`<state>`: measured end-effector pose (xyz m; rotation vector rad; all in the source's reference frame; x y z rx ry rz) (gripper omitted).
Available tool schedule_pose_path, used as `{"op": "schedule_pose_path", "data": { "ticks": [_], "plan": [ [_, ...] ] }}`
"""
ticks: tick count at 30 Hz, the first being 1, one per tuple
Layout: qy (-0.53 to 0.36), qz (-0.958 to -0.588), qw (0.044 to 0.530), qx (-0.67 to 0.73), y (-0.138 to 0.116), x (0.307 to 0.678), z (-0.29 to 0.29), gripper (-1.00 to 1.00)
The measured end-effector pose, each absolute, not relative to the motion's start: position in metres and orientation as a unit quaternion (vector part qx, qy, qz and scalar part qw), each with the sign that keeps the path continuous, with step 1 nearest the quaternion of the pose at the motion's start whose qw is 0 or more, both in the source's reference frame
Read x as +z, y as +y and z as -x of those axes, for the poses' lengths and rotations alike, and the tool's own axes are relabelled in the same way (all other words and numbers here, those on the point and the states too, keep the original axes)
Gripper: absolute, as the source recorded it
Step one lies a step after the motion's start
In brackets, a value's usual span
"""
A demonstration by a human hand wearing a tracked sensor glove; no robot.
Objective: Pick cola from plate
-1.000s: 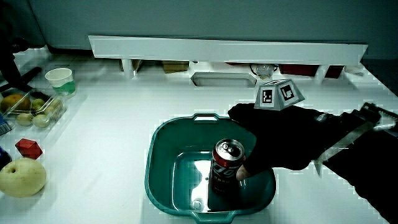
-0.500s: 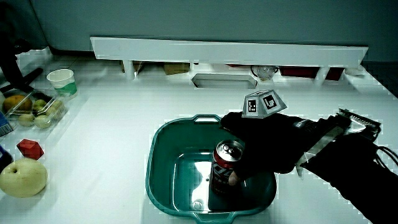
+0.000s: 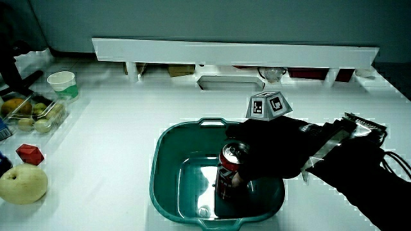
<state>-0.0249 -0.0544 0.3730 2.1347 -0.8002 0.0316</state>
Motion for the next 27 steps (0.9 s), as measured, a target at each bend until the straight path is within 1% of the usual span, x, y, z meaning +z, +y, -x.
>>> {"op": "schedule_pose_path", "data": {
  "ticks": [2,7,14,19,20,21,22,24,25,27],
  "plan": [
    [-0.316,-0.850,0.421,0.011,-0.054,0.374,0.025,0.52],
    [-0.328,-0.855,0.402,0.023,-0.053,0.369,0.026,0.72],
    [-0.335,-0.853,0.399,0.027,-0.052,0.363,0.027,1.00],
    [-0.336,-0.859,0.384,0.044,-0.055,0.349,0.020,1.00],
    [-0.343,-0.846,0.405,0.052,-0.056,0.351,0.019,1.00],
    [-0.341,-0.846,0.408,0.046,-0.057,0.352,0.016,1.00],
    [-0.338,-0.851,0.398,0.057,-0.058,0.345,0.013,1.00],
    [-0.338,-0.849,0.403,0.052,-0.061,0.344,0.008,1.00],
    [-0.329,-0.862,0.380,0.060,-0.062,0.331,0.004,1.00],
    [-0.345,-0.835,0.419,0.087,-0.065,0.335,-0.005,1.00]
  ]
}}
